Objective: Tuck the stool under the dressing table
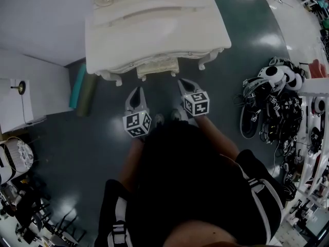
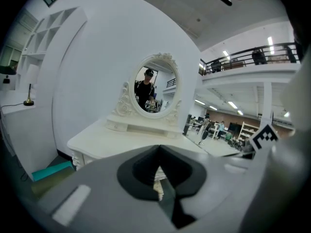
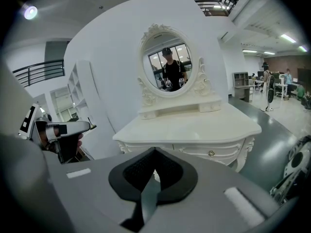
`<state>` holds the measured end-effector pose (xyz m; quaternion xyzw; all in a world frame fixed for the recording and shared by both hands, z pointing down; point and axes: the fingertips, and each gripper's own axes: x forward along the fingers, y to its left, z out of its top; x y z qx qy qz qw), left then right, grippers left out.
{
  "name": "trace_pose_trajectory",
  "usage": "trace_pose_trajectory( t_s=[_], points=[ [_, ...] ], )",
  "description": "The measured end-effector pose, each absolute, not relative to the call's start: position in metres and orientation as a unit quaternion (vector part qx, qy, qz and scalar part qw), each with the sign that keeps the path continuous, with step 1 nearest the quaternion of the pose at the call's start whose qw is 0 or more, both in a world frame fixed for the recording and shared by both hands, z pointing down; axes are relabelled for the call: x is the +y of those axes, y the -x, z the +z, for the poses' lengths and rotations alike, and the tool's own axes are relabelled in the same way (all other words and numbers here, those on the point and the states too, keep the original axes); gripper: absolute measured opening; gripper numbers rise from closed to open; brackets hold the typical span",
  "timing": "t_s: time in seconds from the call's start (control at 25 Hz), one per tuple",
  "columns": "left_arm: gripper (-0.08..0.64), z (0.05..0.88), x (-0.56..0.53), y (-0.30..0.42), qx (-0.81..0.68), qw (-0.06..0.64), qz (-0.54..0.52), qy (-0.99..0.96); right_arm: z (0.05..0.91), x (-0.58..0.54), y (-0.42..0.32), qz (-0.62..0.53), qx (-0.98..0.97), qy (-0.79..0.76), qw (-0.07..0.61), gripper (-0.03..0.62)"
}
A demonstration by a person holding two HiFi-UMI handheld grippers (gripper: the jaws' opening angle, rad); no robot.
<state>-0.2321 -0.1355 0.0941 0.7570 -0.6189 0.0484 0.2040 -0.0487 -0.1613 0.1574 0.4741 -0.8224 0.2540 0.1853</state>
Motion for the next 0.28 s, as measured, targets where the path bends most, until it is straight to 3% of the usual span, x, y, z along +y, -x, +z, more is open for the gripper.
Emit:
trace_pose_trajectory(
  t_s=[0.28],
  points=[
    [0.008, 0.096, -0.127, 0.222, -0.608, 0.213, 0.05, -0.763, 0.147, -0.161, 0.047, 0.25, -0.825, -0.476, 0.172, -0.003]
  ],
)
